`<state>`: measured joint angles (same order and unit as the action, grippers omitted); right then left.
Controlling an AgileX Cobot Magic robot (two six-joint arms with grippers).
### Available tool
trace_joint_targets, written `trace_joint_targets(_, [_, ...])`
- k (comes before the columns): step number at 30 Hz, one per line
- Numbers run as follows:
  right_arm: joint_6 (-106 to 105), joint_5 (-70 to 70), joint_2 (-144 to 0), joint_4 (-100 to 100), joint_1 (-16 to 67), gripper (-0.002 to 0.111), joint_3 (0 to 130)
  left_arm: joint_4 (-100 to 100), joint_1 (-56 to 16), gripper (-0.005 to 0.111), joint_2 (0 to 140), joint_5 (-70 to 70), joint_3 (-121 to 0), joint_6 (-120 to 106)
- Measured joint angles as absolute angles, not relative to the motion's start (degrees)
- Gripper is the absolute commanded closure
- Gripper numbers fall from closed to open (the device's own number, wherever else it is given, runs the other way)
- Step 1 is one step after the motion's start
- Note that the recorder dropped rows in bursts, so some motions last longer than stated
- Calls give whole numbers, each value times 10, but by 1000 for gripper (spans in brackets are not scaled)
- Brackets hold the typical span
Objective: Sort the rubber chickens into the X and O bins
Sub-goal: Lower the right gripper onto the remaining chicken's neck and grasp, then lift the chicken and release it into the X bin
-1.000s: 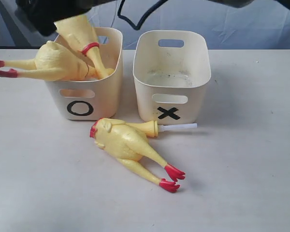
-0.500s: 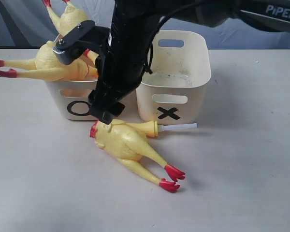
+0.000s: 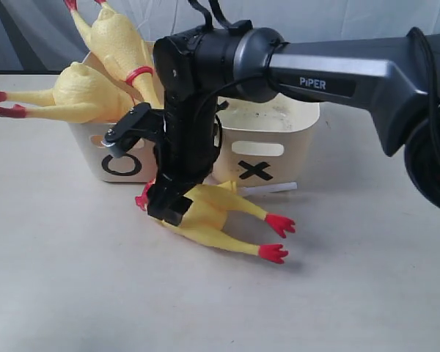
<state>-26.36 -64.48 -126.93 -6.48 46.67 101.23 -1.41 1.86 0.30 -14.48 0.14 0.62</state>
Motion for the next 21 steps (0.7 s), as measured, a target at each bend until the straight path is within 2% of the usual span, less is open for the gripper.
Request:
trace_joint_targets(1, [-262, -643, -1276, -61, 467, 48, 1012, -14, 19, 107, 3, -145, 1, 6])
trace_joint_targets(3, [-259, -648, -1286, -62, 466, 67, 1015, -14, 19, 107, 3, -145, 1, 6])
trace_joint_targets(6, [-259, -666, -1299, -71, 466, 108, 1020, -14, 19, 107, 3, -145, 1, 6])
trace_joint_targets(21, [-260, -694, -1276, -85, 505, 109, 1030, -14, 19, 107, 3, -145, 1, 6])
